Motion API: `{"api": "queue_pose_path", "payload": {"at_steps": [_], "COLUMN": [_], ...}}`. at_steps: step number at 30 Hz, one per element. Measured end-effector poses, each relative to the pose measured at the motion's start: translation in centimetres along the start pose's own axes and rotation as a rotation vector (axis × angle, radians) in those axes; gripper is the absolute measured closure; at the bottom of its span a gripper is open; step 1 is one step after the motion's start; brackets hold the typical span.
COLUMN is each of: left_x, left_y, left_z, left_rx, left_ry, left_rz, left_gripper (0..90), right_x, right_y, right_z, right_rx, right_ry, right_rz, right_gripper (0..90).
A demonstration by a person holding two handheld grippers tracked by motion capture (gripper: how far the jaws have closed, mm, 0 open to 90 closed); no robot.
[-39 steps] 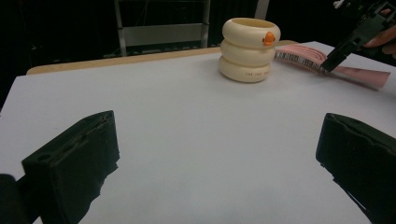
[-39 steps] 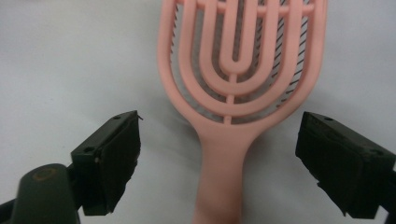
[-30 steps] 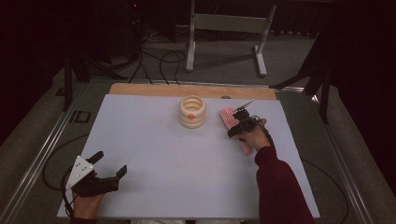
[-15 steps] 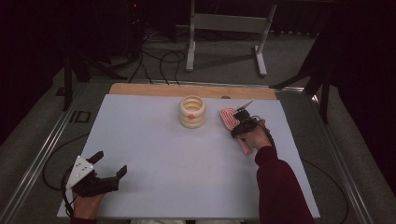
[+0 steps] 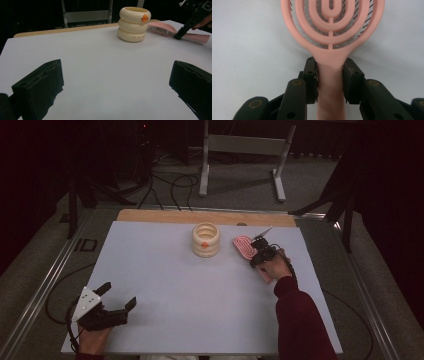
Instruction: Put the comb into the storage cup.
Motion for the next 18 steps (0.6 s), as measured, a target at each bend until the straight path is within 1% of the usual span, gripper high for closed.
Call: {"api": "queue_pose_path", "payload": {"at_steps": [5,9,17,18], "left_x": [0.04,0.03,0.04,0.05], "left_y": [-0.02,-0.02,-0.01,-0.02], "left_z": [-0.01,-0.01,-0.04,-0.04], "left_rx": [0.001,0.002,0.002,0.003], "left_ry": [0.002,0.003,0.004,0.005], "left_rz": [0.000,-0.001,-0.003,-0.001], "left_gripper": [0.0,0.0,0.0,0.0], "right_x": [-0.11,-0.02,0.11,0.18], "right_y": [-0.20,-0.37,-0.87,-0.94], "right_z": [-0.06,-0.07,-0.45,-0.53], "right_rx": [-0.004,-0.011,-0.049,-0.052], "right_ry": [0.012,0.004,-0.009,-0.008], "right_rz": [0.001,-0.009,-0.024,-0.020], "right_gripper": [69.4,69.5,69.6,69.6]}}
Point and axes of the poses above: each handheld gripper's, and its own axes: z roughly forward along the jaws, y roughly out of its top, x roughly to its left, the point moved 2 cm from there along z, roughly forward along the jaws, and after that the axes turned 14 degrees about x, right-handed, at the moved point
